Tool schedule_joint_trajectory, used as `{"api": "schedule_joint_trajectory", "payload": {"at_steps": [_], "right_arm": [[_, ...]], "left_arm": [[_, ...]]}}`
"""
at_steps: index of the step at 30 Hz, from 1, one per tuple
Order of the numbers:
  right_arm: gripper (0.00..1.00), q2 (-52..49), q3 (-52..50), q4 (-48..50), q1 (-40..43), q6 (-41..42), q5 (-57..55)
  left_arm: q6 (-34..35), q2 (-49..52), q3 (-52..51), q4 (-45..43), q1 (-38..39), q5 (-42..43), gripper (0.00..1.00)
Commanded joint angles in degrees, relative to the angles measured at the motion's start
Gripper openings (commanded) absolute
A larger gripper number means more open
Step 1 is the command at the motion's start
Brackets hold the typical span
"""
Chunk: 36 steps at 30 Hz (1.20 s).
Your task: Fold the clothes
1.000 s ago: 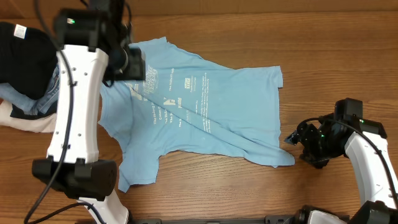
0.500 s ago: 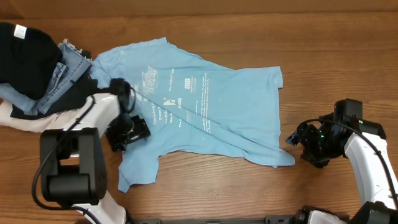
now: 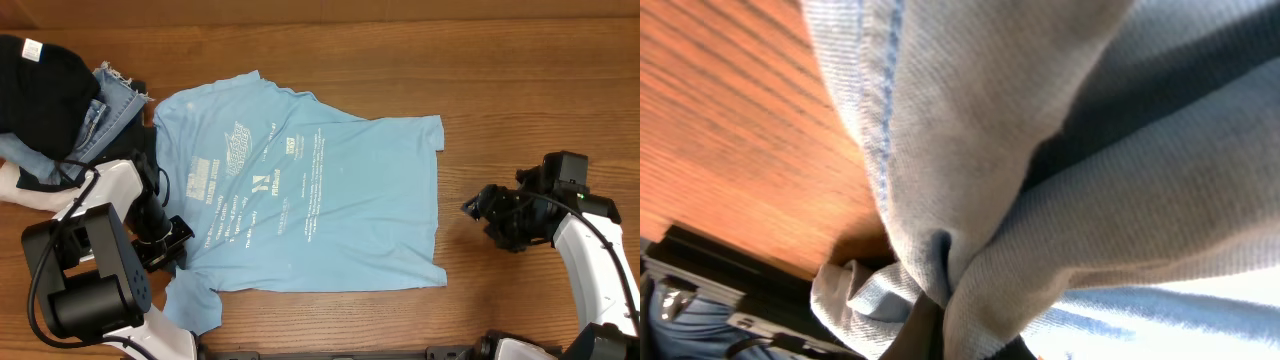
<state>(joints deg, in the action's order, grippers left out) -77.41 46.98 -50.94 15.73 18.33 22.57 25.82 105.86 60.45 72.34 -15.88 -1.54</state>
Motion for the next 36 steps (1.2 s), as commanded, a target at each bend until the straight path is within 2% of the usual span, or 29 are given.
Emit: {"api": "schedule_joint_trajectory", "payload": {"at_steps": [1,2,3,5,6,8,10,11,13,14,15,17,18,20,23,27,29,32,36], "right_arm": [[0.57,0.70,0.20,8.37,-0.02,0.24,4.35],[0.57,0.26,0.20,12.28,-0.11,1.81,4.35],[0.58,-0.55,0.20,16.04,-0.44,3.19,4.42],[0.58,-5.38,0.22,27.32,-2.82,7.21,5.88],[0.58,-10.16,0.26,34.91,-5.70,7.50,8.55],[0.57,-15.61,0.85,39.63,-9.22,7.65,8.96],[0.40,-21.92,1.90,43.45,-13.05,6.99,13.73],[0.35,-24.55,2.36,43.82,-14.67,6.99,12.35],[0.24,-28.15,2.49,47.84,-15.89,7.19,11.50],[0.23,-28.46,2.51,49.66,-15.89,7.23,11.67],[0.29,-28.48,2.82,52.57,-15.61,7.50,11.96],[0.35,-28.48,6.49,53.83,-13.40,10.36,11.96],[0.48,-28.48,8.48,53.68,-12.35,10.51,10.99],[0.53,-28.48,11.26,53.55,-11.08,10.99,7.78],[0.54,-28.50,13.05,49.57,-10.60,12.17,-1.86],[0.58,-29.40,13.05,38.86,-10.60,15.50,-3.89],[0.59,-30.25,13.05,38.16,-10.80,18.56,-3.21],[0.60,-33.48,13.05,39.19,-12.00,25.64,-2.64],[0.63,-40.41,13.05,51.84,-13.05,29.73,4.13]], "left_arm": [[-2.10,-1.01,-0.33,0.92,-0.28,-4.00,0.08],[-2.10,-1.01,-0.33,0.90,-0.28,-4.00,0.19],[-2.12,-1.01,-0.33,0.90,-0.28,-4.00,0.35],[-3.65,-1.01,-0.28,0.79,-0.26,-4.00,0.50],[-4.04,-1.01,-0.28,0.83,-0.24,-4.00,0.50],[-4.02,-1.01,-0.28,0.50,-0.24,-3.98,0.51],[-4.04,-1.01,-0.28,0.48,-0.24,-3.98,0.50],[-4.04,-1.01,-0.28,0.46,-0.24,-3.96,0.49],[-4.04,-1.01,-0.28,0.46,-0.22,-3.98,0.39],[-4.04,-1.01,-0.28,0.46,-0.24,-3.98,0.36],[-4.04,-1.01,-0.28,0.46,-0.24,-3.72,0.34],[-4.04,-1.01,-0.28,0.42,-0.22,-3.50,0.34],[-4.07,-1.01,-0.28,0.42,-0.22,-3.50,0.34],[-4.07,-1.01,-0.28,0.22,-0.22,-3.48,0.35],[-4.04,-1.01,-0.28,0.02,-0.22,-3.30,0.36],[-4.04,-1.01,-0.28,-0.22,-0.22,-3.30,0.37],[-4.02,-1.01,-0.28,-0.59,-0.24,-3.28,0.38],[-4.04,-1.01,-0.28,-0.52,-0.22,-3.28,0.38],[-4.02,-1.01,-0.28,-0.33,-0.22,-3.28,0.38]]}}
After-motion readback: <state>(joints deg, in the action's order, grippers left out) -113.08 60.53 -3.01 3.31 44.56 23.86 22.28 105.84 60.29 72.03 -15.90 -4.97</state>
